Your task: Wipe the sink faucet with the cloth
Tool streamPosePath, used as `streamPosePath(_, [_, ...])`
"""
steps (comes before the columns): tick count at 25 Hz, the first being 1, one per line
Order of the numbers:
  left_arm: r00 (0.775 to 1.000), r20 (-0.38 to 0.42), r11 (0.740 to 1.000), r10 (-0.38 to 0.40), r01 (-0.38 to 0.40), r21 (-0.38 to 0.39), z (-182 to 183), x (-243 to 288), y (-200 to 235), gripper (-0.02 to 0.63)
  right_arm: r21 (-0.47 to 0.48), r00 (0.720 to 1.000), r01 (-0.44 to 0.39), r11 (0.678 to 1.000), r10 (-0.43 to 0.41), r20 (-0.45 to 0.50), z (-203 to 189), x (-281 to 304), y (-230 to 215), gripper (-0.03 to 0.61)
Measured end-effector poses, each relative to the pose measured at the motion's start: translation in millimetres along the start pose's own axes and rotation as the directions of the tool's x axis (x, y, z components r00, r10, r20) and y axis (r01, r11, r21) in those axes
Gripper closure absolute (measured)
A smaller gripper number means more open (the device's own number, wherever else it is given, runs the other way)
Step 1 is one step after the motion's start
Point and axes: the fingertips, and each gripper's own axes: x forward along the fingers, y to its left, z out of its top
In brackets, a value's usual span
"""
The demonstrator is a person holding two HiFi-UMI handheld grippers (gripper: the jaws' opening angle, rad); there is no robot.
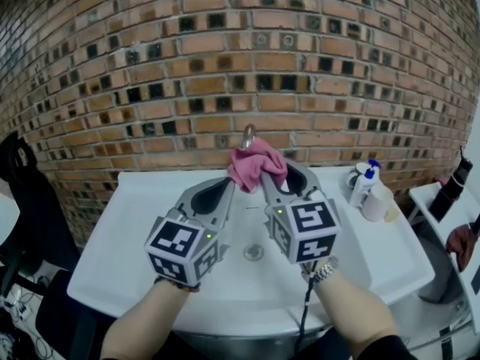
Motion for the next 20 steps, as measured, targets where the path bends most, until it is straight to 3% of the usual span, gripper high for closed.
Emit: streamPosePath(20, [1.000,0.002,1.000,0.014,-0.014,-0.010,-4.1,40.6,34.2,0.611,-0.009,1.000,0.011,1.000,-0.011,0.026,6.7,57.5,-23.5,0.463])
